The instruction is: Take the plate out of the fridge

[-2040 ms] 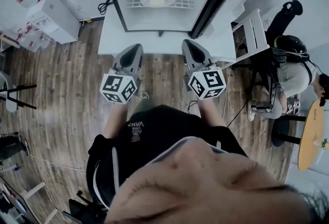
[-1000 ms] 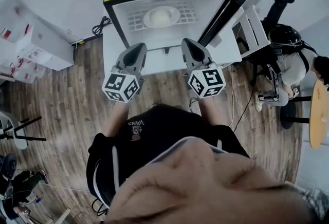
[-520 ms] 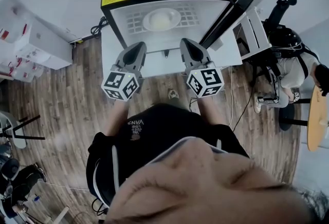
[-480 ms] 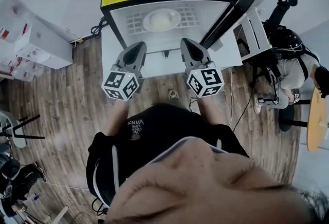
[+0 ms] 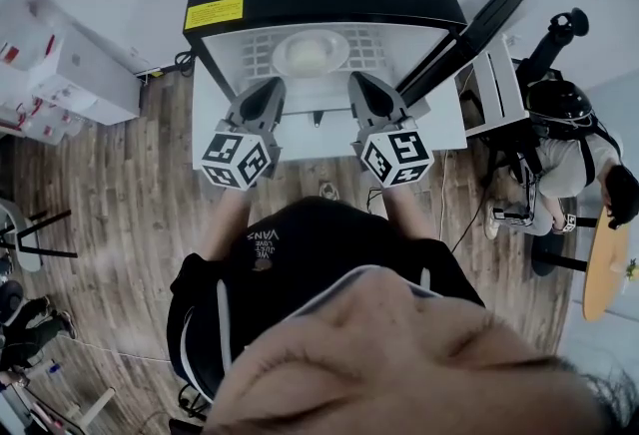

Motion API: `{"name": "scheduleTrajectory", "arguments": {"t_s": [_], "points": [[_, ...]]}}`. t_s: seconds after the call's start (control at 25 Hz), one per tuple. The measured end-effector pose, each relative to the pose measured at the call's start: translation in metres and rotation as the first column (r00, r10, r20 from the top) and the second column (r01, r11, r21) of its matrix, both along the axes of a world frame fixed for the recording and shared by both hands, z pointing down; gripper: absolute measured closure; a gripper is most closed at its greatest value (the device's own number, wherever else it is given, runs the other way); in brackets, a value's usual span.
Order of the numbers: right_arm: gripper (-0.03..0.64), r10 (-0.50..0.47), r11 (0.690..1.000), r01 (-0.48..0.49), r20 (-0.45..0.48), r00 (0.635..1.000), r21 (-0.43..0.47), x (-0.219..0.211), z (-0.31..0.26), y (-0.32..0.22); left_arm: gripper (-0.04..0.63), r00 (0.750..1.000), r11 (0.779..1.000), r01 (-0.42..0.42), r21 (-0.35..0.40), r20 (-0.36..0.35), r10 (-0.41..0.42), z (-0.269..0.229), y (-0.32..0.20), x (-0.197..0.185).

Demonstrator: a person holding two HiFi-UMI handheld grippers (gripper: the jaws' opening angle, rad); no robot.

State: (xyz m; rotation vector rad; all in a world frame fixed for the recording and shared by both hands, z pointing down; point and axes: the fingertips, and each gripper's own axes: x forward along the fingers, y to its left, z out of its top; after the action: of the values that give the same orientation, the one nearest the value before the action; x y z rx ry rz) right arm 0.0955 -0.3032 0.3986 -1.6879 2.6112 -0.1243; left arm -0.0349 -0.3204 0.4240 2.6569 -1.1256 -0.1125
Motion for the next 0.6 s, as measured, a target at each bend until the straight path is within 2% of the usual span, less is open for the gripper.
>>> {"name": "scheduleTrajectory", "arguments": {"t_s": [0.16,0.32,0.6], "points": [[0.607,-0.028,1.0,0.027,-0.006,1.0,-0.005,0.003,0.001,-0.011,0.578,0.999,0.998,0.02,-0.051,-0.029,-0.021,0.006,-0.011,0.005],[0.607,-0.049,0.999,0.049,-0.006,0.999,-0.01,0.005,0.003,-0.02,0.578,0.995,0.989,0.02,-0.145,-0.092,-0.034,0.018,-0.019,0.009],[0.606,-0.078,0.997,0.078,-0.008,0.997,-0.02,0.007,0.009,-0.027,0.577,0.977,0.948,0.026,-0.318,-0.191,-0.091,0.045,-0.029,0.009]]}}
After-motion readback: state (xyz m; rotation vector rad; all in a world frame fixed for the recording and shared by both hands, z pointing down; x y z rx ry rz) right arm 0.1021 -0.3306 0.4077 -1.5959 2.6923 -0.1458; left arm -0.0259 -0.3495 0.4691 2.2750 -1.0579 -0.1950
